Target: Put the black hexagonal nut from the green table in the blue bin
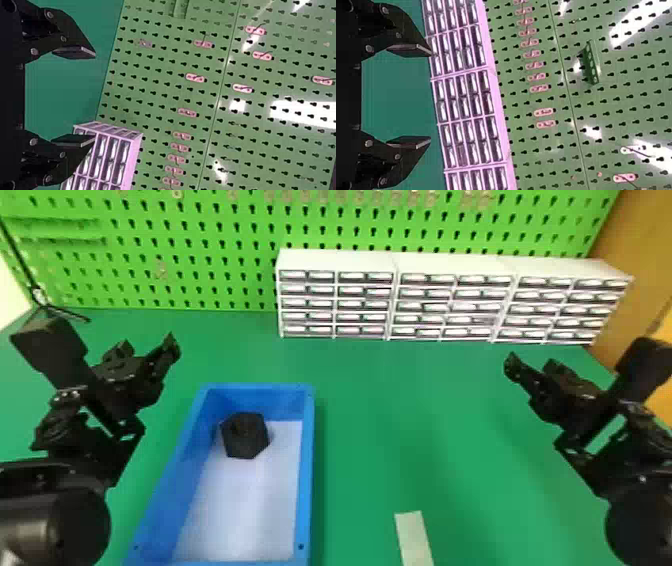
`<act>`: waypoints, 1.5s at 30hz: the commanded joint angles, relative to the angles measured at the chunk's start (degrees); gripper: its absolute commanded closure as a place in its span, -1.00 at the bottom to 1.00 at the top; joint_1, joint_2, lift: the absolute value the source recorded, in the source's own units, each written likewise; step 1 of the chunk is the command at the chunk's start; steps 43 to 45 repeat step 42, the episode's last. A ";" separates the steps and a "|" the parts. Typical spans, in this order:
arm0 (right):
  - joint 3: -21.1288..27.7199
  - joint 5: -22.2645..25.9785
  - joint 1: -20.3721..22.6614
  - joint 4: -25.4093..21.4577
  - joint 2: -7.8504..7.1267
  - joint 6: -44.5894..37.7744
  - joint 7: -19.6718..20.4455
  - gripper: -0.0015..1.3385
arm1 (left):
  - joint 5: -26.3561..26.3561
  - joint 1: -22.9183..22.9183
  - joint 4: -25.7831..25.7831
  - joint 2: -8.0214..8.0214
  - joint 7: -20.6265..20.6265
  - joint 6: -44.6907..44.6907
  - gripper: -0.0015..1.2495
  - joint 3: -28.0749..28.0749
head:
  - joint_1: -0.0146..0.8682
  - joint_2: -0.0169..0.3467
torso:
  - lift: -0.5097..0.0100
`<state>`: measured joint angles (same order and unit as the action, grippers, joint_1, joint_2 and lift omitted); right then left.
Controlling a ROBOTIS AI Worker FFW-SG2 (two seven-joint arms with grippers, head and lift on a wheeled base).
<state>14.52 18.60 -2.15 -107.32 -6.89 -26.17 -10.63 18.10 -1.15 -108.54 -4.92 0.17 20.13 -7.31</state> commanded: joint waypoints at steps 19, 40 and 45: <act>0.15 0.04 0.22 -0.17 0.30 0.06 0.00 -0.28 | 0.00 0.09 0.00 0.00 0.00 0.00 -0.20 0.11 | 0.60 -0.86 | 0.59; 0.42 0.04 0.57 -0.17 0.30 0.06 0.00 -0.28 | 0.27 0.45 0.00 0.26 0.00 0.00 -0.20 0.46 | 0.60 -0.86 | 0.59; 0.42 0.04 0.66 -0.17 0.39 0.06 0.00 -0.28 | 0.27 0.53 0.00 0.35 0.00 0.00 -0.20 0.55 | 0.60 -0.86 | 0.59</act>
